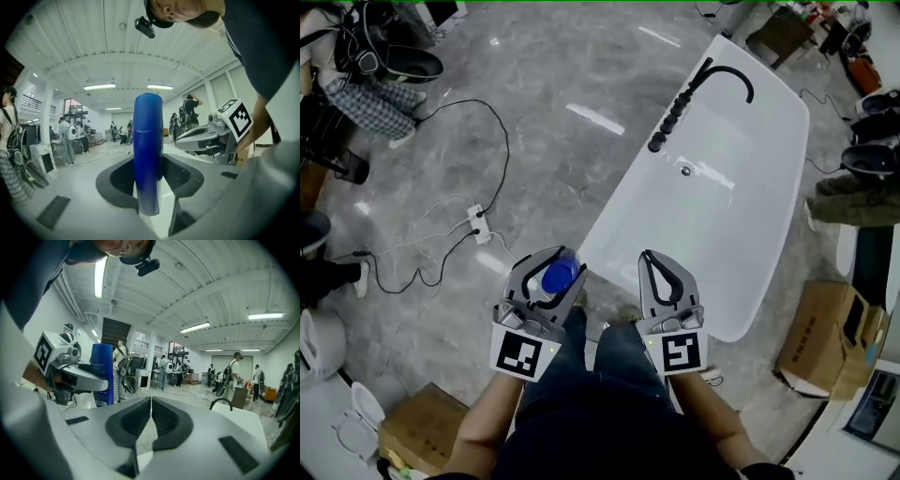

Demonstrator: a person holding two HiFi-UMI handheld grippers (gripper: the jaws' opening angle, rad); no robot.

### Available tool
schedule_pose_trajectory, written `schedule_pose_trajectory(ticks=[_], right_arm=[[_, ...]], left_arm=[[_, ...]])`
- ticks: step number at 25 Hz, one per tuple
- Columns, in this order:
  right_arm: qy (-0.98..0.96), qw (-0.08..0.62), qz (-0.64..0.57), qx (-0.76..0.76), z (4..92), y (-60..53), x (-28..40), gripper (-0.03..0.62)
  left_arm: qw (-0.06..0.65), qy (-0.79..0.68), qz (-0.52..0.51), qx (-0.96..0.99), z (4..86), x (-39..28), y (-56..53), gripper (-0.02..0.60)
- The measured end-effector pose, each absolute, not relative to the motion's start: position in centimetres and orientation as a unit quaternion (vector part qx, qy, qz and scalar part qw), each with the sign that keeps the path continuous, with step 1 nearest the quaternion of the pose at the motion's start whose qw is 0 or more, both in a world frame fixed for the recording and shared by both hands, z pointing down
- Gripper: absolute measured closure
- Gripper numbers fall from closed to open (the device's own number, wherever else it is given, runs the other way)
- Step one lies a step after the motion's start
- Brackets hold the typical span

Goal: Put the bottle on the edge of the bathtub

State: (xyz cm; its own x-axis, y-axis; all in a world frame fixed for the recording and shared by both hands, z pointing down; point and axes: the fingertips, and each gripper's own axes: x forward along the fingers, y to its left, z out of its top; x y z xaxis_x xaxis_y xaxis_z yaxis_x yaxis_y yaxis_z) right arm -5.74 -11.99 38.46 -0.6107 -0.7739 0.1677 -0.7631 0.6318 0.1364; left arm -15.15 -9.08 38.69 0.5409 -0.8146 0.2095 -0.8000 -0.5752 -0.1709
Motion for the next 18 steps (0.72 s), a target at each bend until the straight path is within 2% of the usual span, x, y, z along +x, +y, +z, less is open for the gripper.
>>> schedule_pose_trajectory(ticks=[6, 10, 18], right_arm=[[-0.880, 0.132, -0.013, 0.455, 42.3, -10.8, -5.9, 0.565], [-0.883, 0.177, -0.002, 0.435, 47.1, -10.8, -5.4, 0.565], [-0.889, 0.216, 0.030, 0.403, 54.7, -12.8, -4.8, 0.565]], left_arm=[[0.014, 0.399, -0.118, -0.909, 42.9, -13.7, -10.0, 0.407], [0.000, 0.372, -0.114, -0.921, 46.0, -12.1, -11.3, 0.408], [-0.021, 0.375, -0.132, -0.917, 53.3, -10.6, -14.0, 0.407]])
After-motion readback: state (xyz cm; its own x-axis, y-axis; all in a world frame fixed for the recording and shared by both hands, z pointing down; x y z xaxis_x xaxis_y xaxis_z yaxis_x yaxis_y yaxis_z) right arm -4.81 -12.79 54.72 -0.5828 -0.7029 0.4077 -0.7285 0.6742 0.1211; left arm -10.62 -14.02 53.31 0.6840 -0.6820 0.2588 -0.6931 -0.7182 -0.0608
